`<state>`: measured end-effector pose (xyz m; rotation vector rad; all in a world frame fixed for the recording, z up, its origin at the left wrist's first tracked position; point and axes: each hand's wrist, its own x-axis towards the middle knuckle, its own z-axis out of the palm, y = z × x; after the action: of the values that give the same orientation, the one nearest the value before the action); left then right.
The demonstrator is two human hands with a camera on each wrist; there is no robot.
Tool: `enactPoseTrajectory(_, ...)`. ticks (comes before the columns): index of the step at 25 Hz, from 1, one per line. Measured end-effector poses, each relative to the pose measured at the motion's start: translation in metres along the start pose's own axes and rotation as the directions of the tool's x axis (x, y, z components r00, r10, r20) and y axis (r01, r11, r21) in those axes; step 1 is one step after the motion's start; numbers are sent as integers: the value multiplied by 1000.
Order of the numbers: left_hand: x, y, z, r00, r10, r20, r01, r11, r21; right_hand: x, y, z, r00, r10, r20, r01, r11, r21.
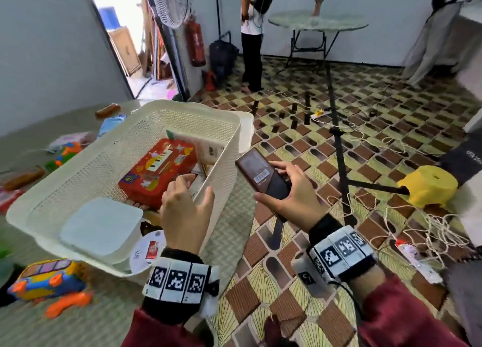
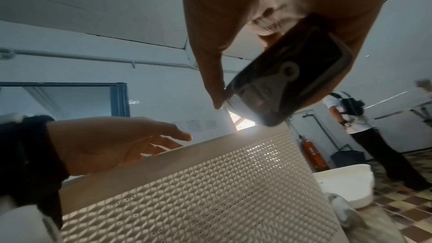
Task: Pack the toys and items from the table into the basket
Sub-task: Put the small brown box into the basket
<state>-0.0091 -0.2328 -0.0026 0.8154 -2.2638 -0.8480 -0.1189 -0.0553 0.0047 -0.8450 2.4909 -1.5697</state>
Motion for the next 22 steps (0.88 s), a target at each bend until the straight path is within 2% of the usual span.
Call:
enactPoseTrajectory(5, 27, 9, 20, 994, -108, 24, 107, 993, 42, 87, -4, 6, 972, -132, 195, 144, 988, -47)
enactPoseTrajectory(9, 27, 13, 22, 977, -203, 69, 189, 966, 176, 144, -17, 9, 899, -244, 363, 279, 959, -47)
enactPoseTrajectory(12, 30, 17, 19, 941, -332, 69, 324, 940, 105, 180, -32, 17, 826, -304, 474, 364, 931, -37)
enactPoseTrajectory(14, 35, 22, 17, 904, -423, 51, 424, 906, 1, 202, -46, 25, 758, -325, 565, 419, 907, -40)
enactPoseTrajectory(17, 41, 27, 15, 866, -497, -54, 495, 867, -50, 231, -69, 41, 623, -369, 690, 525, 851, -19)
enactPoseTrajectory(20, 46, 28, 16, 810, -552, -196, 549, 832, -73, 261, -93, 67, 444, -426, 788, 667, 745, 27)
enactPoseTrajectory(22, 51, 29, 19, 747, -593, -302, 591, 800, -108, 275, -106, 87, 321, -452, 832, 746, 662, 72)
